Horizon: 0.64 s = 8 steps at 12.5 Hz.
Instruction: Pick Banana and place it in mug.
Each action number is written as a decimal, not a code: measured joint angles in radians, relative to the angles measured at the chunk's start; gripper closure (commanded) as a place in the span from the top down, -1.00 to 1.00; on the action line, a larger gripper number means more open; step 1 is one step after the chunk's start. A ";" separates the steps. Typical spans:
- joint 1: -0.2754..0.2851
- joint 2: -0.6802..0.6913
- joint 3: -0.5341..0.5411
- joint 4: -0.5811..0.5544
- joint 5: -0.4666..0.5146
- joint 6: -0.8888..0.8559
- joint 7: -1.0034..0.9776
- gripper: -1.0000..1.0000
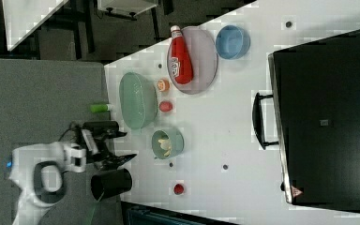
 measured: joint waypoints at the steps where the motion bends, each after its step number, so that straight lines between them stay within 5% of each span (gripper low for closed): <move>1: 0.006 -0.042 -0.031 0.027 -0.013 -0.080 -0.015 1.00; 8: -0.002 -0.103 -0.361 0.340 -0.015 -0.385 -0.266 1.00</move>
